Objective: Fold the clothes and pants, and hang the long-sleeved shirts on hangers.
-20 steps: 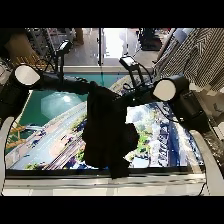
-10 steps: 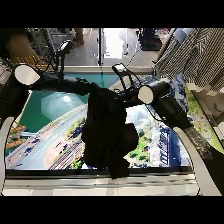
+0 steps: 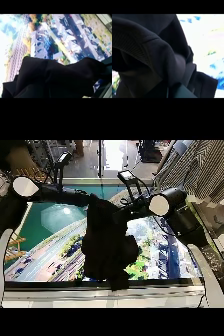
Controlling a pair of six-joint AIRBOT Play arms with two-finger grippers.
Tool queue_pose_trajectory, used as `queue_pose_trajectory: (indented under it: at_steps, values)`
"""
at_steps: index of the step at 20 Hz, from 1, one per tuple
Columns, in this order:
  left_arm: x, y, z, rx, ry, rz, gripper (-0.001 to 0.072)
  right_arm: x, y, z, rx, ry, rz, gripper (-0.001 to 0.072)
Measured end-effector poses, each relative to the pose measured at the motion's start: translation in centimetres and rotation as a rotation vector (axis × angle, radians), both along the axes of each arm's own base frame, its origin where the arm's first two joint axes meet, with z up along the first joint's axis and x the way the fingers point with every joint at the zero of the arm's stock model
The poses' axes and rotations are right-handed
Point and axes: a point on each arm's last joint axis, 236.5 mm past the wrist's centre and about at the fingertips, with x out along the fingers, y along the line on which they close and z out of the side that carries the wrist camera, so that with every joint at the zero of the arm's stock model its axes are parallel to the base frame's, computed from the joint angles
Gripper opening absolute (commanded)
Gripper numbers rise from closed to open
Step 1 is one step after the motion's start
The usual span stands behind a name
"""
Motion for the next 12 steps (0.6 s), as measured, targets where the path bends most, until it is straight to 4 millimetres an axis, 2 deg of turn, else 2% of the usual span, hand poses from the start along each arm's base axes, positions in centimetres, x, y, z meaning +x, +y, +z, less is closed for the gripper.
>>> queue_pose_trajectory:
  at_steps: [4, 8, 10, 12]
  values:
    - [-0.6, 0.0, 1.9, -0.019, -0.042, -0.004, 0.0012, 0.8, 0.6, 4.6, 0.057, -0.126, 0.016, 0.0021]
    - [-0.8, -0.9, 6.9, -0.146, -0.134, 0.003, 0.0011, 0.2, 0.3, 10.5, 0.091, -0.244, 0.044, 0.0021]
    - [-0.7, -1.4, 9.5, -0.212, -0.184, 0.002, 0.0011, -0.4, -0.1, 12.7, 0.095, -0.291, 0.056, 0.0022]
    - [-0.4, -1.9, 11.1, -0.265, -0.214, -0.011, 0.0012, -0.8, -0.5, 14.1, 0.099, -0.323, 0.057, 0.0022]
